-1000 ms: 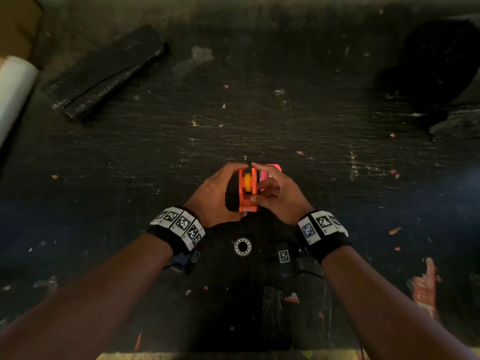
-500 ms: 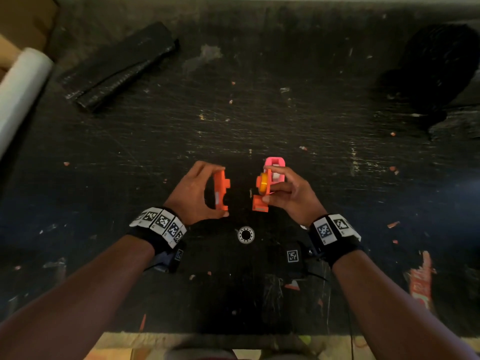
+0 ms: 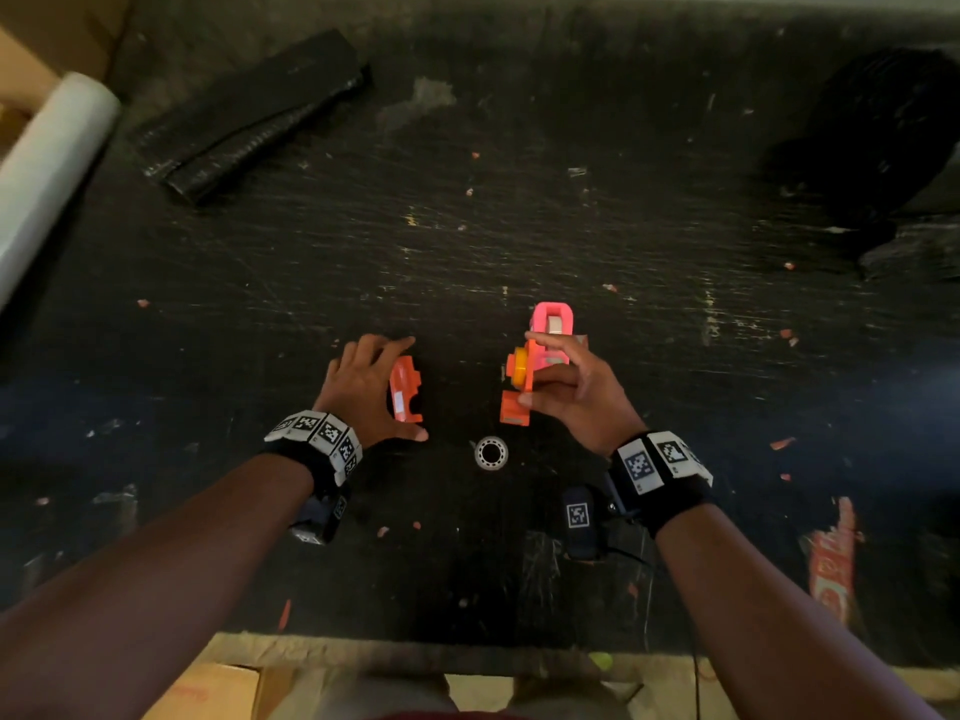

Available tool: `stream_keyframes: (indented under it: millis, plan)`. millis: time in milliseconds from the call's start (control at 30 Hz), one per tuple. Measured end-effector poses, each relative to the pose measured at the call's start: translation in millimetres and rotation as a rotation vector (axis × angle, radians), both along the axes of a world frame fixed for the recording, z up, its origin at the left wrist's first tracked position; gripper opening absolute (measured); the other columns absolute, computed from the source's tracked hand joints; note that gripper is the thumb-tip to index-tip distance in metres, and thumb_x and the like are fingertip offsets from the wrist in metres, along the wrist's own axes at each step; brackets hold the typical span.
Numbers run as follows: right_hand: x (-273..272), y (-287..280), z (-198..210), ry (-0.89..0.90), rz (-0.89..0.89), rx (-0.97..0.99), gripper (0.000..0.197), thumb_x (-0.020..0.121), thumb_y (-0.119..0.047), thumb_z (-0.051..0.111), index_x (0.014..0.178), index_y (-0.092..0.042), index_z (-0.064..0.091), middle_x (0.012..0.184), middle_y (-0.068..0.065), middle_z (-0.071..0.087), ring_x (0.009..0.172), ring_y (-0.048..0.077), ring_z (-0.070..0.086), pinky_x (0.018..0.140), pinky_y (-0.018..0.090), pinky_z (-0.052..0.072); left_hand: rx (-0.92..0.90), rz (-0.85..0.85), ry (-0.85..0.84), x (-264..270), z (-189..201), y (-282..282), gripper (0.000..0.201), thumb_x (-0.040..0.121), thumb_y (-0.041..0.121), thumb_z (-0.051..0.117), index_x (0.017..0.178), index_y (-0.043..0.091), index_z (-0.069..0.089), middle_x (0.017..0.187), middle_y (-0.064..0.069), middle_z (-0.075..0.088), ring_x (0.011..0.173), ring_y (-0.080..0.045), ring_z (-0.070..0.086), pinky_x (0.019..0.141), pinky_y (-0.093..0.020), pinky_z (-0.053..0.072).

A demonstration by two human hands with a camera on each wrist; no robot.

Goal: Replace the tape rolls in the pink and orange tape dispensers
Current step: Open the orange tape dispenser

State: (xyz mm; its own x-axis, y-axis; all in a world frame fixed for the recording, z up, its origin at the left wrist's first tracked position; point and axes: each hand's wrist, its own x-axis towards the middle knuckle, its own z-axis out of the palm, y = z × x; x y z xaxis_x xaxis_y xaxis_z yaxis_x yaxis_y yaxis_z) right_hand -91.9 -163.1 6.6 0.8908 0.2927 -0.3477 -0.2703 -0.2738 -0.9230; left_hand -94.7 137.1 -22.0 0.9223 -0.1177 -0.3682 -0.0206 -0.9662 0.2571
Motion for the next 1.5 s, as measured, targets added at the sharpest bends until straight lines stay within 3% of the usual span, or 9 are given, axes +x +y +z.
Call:
stream_keyframes:
  millis: [167, 267, 533, 733, 800, 900, 1067, 1267, 1500]
  plan:
    - [-5.1, 2.6, 3.4, -0.011, 0.038, 0.002, 0.077, 0.079, -0.002, 0.082, 0.142, -0.033, 0.050, 0.110, 0.006, 0.075, 0.108, 0.014, 0.071, 0.100, 0.047, 0.056, -0.625, 0.157, -0.066, -13.6, 32.0, -32.0, 0.072, 0.075, 0.044, 0.085, 0.138, 0.030, 0.054, 0.133, 0.004, 0.059, 0.112, -0.002, 0.064, 0.101, -0.035, 0.055]
    - [-10.5, 6.8, 8.5, -0.003, 0.058, 0.032, 0.076, 0.079, 0.002, 0.081, 0.143, -0.027, 0.049, 0.111, 0.007, 0.074, 0.107, 0.014, 0.072, 0.098, 0.041, 0.057, -0.892, 0.221, 0.056, -22.0, 44.4, -59.2, 0.054, 0.085, 0.028, 0.082, 0.134, 0.026, 0.060, 0.122, 0.002, 0.070, 0.107, -0.007, 0.072, 0.097, -0.034, 0.058]
    - [-22.5, 10.3, 14.8, -0.013, 0.119, 0.054, 0.074, 0.080, 0.008, 0.077, 0.141, -0.022, 0.049, 0.107, 0.015, 0.075, 0.104, 0.017, 0.073, 0.091, 0.029, 0.059, -1.076, 0.351, 0.037, -37.6, 40.8, -81.5, 0.039, 0.084, 0.004, 0.080, 0.121, 0.011, 0.070, 0.106, -0.012, 0.078, 0.102, -0.018, 0.075, 0.096, -0.036, 0.059]
    - [-30.1, -5.3, 9.5, -0.016, 0.047, -0.001, 0.075, 0.080, 0.003, 0.079, 0.141, -0.028, 0.050, 0.107, 0.008, 0.077, 0.105, 0.011, 0.073, 0.095, 0.031, 0.056, -0.765, 0.380, -0.037, -62.2, 28.8, -52.1, 0.037, 0.077, 0.009, 0.087, 0.111, 0.016, 0.074, 0.099, 0.002, 0.076, 0.086, 0.002, 0.072, 0.078, -0.013, 0.056]
    - [-33.9, -10.7, 9.3, -0.011, 0.036, -0.020, 0.074, 0.080, 0.002, 0.079, 0.139, -0.032, 0.049, 0.107, 0.005, 0.077, 0.105, 0.009, 0.072, 0.095, 0.030, 0.056, -0.546, 0.313, -0.026, -75.6, 12.3, -41.8, 0.041, 0.071, 0.014, 0.091, 0.109, 0.019, 0.074, 0.099, 0.004, 0.072, 0.081, 0.000, 0.071, 0.078, -0.021, 0.060]
    - [-41.6, -15.9, 11.3, 0.013, 0.016, -0.025, 0.073, 0.080, 0.004, 0.078, 0.136, -0.034, 0.049, 0.104, 0.005, 0.076, 0.101, 0.007, 0.073, 0.093, 0.029, 0.058, -0.285, 0.264, 0.088, -90.6, -9.1, -37.1, 0.044, 0.069, 0.028, 0.088, 0.109, 0.032, 0.069, 0.111, 0.006, 0.066, 0.096, -0.015, 0.071, 0.087, -0.037, 0.059]
    - [-49.3, -25.2, 6.4, 0.055, -0.012, -0.006, 0.074, 0.080, 0.006, 0.079, 0.139, -0.030, 0.052, 0.104, 0.009, 0.077, 0.101, 0.012, 0.074, 0.093, 0.031, 0.058, -0.089, 0.240, 0.066, -99.6, -16.0, -49.1, 0.057, 0.067, 0.046, 0.082, 0.116, 0.031, 0.057, 0.120, 0.004, 0.056, 0.110, -0.022, 0.061, 0.092, -0.041, 0.052]
    - [-48.9, -33.3, 9.6, 0.039, -0.005, -0.059, 0.074, 0.081, 0.001, 0.078, 0.141, -0.030, 0.049, 0.105, 0.003, 0.075, 0.100, 0.006, 0.073, 0.095, 0.031, 0.057, 0.177, 0.206, 0.011, -81.6, -0.4, -90.3, 0.064, 0.075, 0.083, 0.048, 0.086, 0.023, 0.070, 0.098, 0.001, 0.070, 0.106, -0.023, 0.062, 0.091, -0.043, 0.044]
    - [-48.7, -48.7, 7.3, -0.013, -0.009, -0.092, 0.075, 0.080, -0.001, 0.081, 0.138, -0.037, 0.049, 0.102, 0.002, 0.076, 0.101, 0.007, 0.073, 0.097, 0.036, 0.056, 0.191, 0.187, 0.106, -65.0, -13.8, -126.3, 0.075, 0.073, 0.088, 0.045, 0.097, 0.023, 0.072, 0.103, -0.003, 0.073, 0.113, -0.028, 0.062, 0.100, -0.048, 0.041]
